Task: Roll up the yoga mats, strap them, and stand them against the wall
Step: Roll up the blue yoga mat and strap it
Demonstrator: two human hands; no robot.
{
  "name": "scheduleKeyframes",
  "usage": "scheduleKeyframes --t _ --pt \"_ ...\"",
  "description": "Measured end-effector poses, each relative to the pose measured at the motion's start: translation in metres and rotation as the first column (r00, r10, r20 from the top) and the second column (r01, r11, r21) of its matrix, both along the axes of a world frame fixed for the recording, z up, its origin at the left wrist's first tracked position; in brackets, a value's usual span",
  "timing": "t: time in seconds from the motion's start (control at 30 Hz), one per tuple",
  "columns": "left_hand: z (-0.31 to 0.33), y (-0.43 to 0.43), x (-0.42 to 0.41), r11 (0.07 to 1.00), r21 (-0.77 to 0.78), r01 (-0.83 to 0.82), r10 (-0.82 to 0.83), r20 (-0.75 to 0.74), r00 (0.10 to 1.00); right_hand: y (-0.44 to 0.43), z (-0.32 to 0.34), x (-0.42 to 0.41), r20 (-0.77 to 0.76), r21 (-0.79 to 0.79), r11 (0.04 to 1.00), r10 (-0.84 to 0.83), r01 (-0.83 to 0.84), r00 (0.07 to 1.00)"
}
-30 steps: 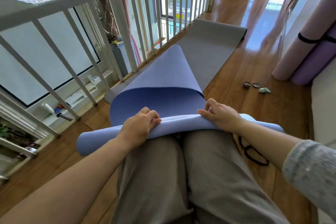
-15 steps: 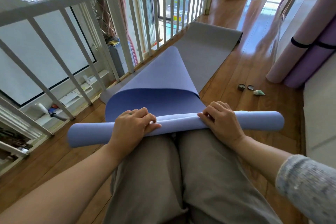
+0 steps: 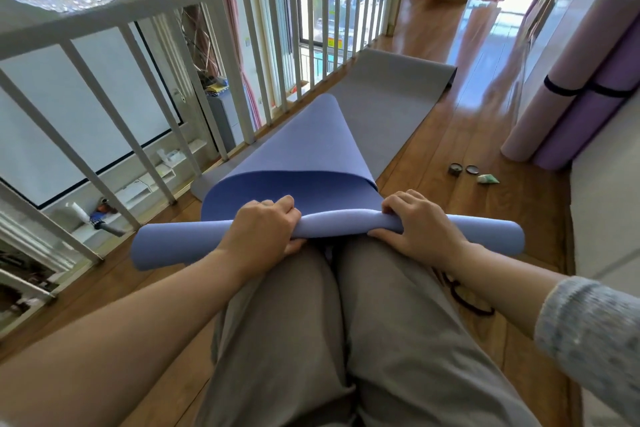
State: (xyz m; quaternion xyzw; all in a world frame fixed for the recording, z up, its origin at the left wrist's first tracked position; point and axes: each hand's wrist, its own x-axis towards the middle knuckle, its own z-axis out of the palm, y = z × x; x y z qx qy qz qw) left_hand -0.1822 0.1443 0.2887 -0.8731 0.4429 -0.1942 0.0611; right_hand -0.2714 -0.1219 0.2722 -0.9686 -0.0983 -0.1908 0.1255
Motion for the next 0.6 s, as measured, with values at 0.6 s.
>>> scheduleKeyframes --t 0.6 --pt "0.036 0.02 -0.04 0.923 -0.027 0.383 -0.38 0.071 0.922 0.005 0.019 -0.049 0.115 -0.209 0.945 0.28 -0.252 0.953"
